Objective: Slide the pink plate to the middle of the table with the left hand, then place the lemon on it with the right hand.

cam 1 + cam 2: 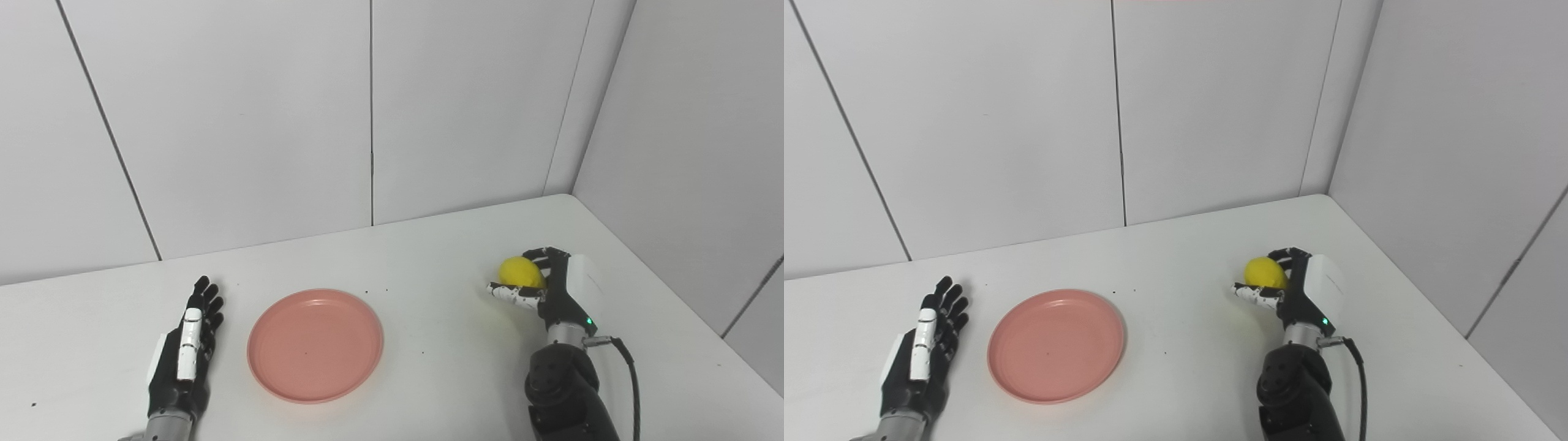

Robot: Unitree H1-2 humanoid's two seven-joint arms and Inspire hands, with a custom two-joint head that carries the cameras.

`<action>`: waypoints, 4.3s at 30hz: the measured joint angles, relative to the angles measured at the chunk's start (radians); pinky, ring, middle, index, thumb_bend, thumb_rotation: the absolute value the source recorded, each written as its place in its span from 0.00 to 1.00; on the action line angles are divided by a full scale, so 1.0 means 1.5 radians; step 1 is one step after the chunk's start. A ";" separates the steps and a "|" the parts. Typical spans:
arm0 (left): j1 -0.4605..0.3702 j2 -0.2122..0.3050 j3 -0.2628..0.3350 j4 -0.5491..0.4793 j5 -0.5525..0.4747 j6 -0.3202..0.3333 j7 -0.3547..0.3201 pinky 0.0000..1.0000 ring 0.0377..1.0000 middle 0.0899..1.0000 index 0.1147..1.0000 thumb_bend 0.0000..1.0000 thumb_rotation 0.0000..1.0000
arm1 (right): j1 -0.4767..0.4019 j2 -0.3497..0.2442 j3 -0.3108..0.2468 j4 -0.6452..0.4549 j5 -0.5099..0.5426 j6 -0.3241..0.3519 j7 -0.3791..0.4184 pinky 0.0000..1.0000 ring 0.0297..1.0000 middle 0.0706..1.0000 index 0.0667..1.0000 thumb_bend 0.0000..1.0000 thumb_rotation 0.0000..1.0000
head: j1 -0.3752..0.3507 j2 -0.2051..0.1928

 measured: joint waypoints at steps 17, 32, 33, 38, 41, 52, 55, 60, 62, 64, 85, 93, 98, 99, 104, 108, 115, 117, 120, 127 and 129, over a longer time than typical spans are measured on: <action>0.014 -0.035 -0.017 -0.019 0.072 0.004 0.077 0.91 0.91 0.92 0.90 0.54 1.00 | -0.002 0.019 0.161 -0.009 0.027 -0.070 0.031 0.22 0.30 0.42 0.48 0.52 0.00 | 0.107 0.005; 0.016 -0.043 -0.038 -0.021 0.106 0.008 0.101 0.95 0.94 0.96 0.96 0.52 1.00 | -0.002 0.019 0.245 0.004 0.036 -0.113 0.080 0.25 0.31 0.43 0.46 0.52 0.00 | 0.250 0.010; 0.016 -0.043 -0.041 -0.021 0.107 0.008 0.101 0.96 0.95 0.96 0.96 0.52 1.00 | -0.003 0.019 0.246 0.006 0.038 -0.117 0.085 0.24 0.32 0.41 0.47 0.52 0.00 | 0.250 0.010; 0.016 -0.044 -0.048 -0.021 0.107 0.010 0.101 0.96 0.95 0.96 0.96 0.50 1.00 | -0.010 0.019 0.249 0.028 0.061 -0.157 0.091 0.22 0.29 0.43 0.46 0.52 0.00 | 0.265 0.007; 0.016 -0.044 -0.050 -0.020 0.110 0.010 0.102 0.96 0.96 0.96 0.96 0.50 1.00 | -0.017 0.022 0.260 0.036 0.058 -0.173 0.091 0.17 0.23 0.43 0.45 0.52 0.00 | 0.270 0.006; 0.016 -0.046 -0.050 -0.019 0.109 0.009 0.102 0.96 0.95 0.96 0.96 0.50 1.00 | -0.058 0.033 0.298 0.091 0.033 -0.186 0.098 0.14 0.19 0.43 0.45 0.52 0.00 | 0.237 -0.001; 0.016 -0.045 -0.050 -0.019 0.106 0.009 0.102 0.96 0.95 0.96 0.96 0.50 1.00 | -0.067 0.040 0.298 0.098 0.034 -0.186 0.098 0.14 0.20 0.43 0.45 0.52 0.00 | 0.227 -0.002; 0.016 -0.044 -0.050 -0.019 0.097 0.009 0.099 0.96 0.94 0.95 0.95 0.50 1.00 | -0.090 0.050 0.314 0.137 0.017 -0.186 0.096 0.14 0.20 0.43 0.45 0.52 0.00 | 0.217 -0.003; 0.016 -0.044 -0.050 -0.020 0.095 0.009 0.098 0.95 0.94 0.95 0.95 0.49 1.00 | -0.095 0.051 0.319 0.148 0.004 -0.186 0.093 0.12 0.17 0.43 0.45 0.52 0.00 | 0.213 -0.003; 0.016 -0.043 -0.050 -0.020 0.095 0.009 0.098 0.95 0.94 0.95 0.95 0.49 1.00 | -0.099 0.050 0.324 0.165 -0.007 -0.187 0.086 0.12 0.16 0.43 0.45 0.52 0.00 | 0.212 -0.002; 0.016 -0.041 -0.050 -0.020 0.094 0.009 0.091 0.95 0.94 0.95 0.95 0.51 1.00 | -0.090 0.028 0.337 0.174 -0.014 -0.212 0.097 0.51 0.58 0.62 0.46 0.51 0.11 | 0.204 0.004; 0.016 -0.041 -0.049 -0.020 0.091 0.009 0.091 0.95 0.94 0.95 0.95 0.52 1.00 | -0.071 0.013 0.342 0.161 0.002 -0.262 0.107 0.75 0.80 0.78 0.77 0.63 0.33 | 0.202 0.006; 0.015 -0.040 -0.049 -0.019 0.081 0.007 0.089 0.95 0.94 0.95 0.95 0.53 1.00 | -0.058 0.013 0.341 0.142 -0.002 -0.270 0.102 0.84 0.87 0.86 0.81 0.64 0.58 | 0.201 0.005; 0.015 -0.039 -0.049 -0.018 0.081 0.007 0.089 0.95 0.94 0.95 0.95 0.54 1.00 | -0.055 0.013 0.341 0.141 -0.002 -0.274 0.100 0.86 0.88 0.87 0.82 0.64 0.62 | 0.201 0.006; 0.015 -0.039 -0.049 -0.019 0.081 0.007 0.089 0.94 0.94 0.95 0.95 0.53 1.00 | -0.046 0.013 0.338 0.130 -0.008 -0.275 0.095 0.93 0.91 0.91 0.87 0.66 0.80 | 0.200 0.006; 0.015 -0.039 -0.049 -0.019 0.081 0.007 0.089 0.95 0.94 0.95 0.95 0.53 1.00 | -0.039 0.013 0.333 0.126 -0.010 -0.281 0.085 0.94 0.92 0.92 0.88 0.65 0.84 | 0.200 0.006; 0.015 -0.038 -0.049 -0.019 0.081 0.007 0.089 0.94 0.93 0.95 0.95 0.53 1.00 | -0.036 0.021 0.306 0.136 0.007 -0.334 0.037 0.92 0.93 0.94 0.91 0.66 0.92 | 0.193 0.005; 0.015 -0.038 -0.050 -0.019 0.081 0.007 0.089 0.94 0.93 0.95 0.94 0.53 1.00 | -0.034 0.032 0.284 0.145 0.042 -0.358 0.023 0.91 0.94 0.95 0.93 0.63 0.91 | 0.192 0.005; 0.015 -0.038 -0.049 -0.019 0.081 0.007 0.089 0.94 0.93 0.95 0.94 0.53 1.00 | -0.030 0.051 0.247 0.158 0.104 -0.389 0.014 0.92 0.96 0.97 0.95 0.63 0.95 | 0.190 0.004; 0.015 -0.038 -0.048 -0.018 0.080 0.004 0.088 0.94 0.93 0.94 0.93 0.53 1.00 | -0.023 0.073 0.183 0.170 0.203 -0.403 0.022 0.94 0.96 0.96 0.95 0.65 1.00 | 0.187 0.004; 0.015 -0.038 -0.047 -0.018 0.080 0.003 0.088 0.95 0.93 0.94 0.94 0.53 1.00 | -0.022 0.074 0.171 0.168 0.217 -0.402 0.028 0.95 0.97 0.96 0.96 0.65 1.00 | 0.187 0.004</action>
